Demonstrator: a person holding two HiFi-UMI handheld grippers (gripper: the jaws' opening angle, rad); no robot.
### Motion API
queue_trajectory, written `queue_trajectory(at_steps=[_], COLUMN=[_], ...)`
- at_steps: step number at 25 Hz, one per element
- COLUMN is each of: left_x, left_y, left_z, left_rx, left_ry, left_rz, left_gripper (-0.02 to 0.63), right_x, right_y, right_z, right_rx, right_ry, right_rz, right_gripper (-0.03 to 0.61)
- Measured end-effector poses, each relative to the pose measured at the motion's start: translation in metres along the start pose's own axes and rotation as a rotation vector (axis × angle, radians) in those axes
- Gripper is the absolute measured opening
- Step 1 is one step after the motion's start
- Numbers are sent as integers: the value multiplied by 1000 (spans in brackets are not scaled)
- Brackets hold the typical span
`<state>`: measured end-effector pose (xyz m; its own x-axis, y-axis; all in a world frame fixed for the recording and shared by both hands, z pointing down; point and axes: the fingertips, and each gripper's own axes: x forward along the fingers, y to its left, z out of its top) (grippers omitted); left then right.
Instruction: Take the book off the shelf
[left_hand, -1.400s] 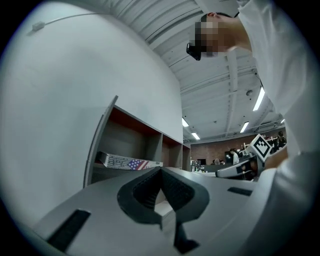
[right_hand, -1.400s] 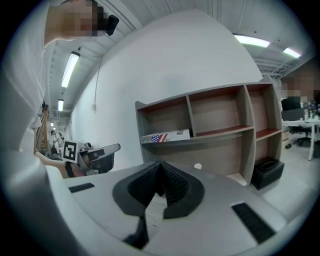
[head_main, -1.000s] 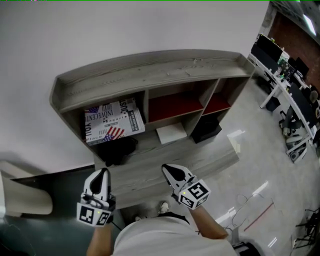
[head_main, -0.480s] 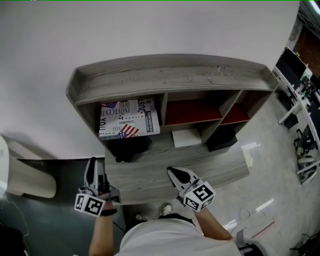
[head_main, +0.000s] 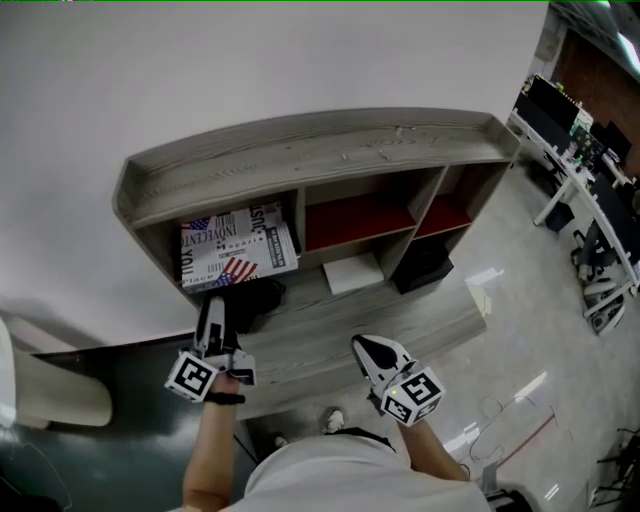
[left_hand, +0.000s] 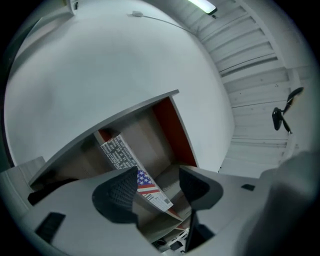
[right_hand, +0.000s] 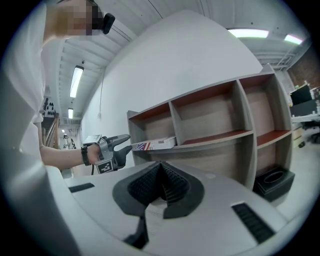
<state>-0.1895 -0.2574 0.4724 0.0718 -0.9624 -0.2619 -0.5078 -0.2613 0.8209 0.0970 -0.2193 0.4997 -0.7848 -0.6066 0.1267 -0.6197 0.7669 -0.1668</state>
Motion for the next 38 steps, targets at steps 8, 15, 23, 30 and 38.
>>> queue_trajectory(at_steps=[8, 15, 23, 30, 38], left_x=[39, 59, 76, 96, 109], left_y=[16, 42, 60, 64, 72], left_z=[-9, -15, -28, -29, -26], left_rx=[-121, -252, -332, -341, -379], left_ry=[17, -12, -38, -43, -56], left_rz=[-33, 22, 76, 107, 115], left_gripper=[374, 460, 481, 480, 479], right_x=[-22, -31, -37, -42, -43], right_y=[8, 10, 10, 1, -8], right_z=[1, 1, -3, -5, -3], right_rx=[-9, -15, -10, -3, 5], right_ry=[-10, -9, 4, 2, -13], right_rz=[-64, -92, -108, -125, -130], right_gripper=[21, 21, 21, 21, 21])
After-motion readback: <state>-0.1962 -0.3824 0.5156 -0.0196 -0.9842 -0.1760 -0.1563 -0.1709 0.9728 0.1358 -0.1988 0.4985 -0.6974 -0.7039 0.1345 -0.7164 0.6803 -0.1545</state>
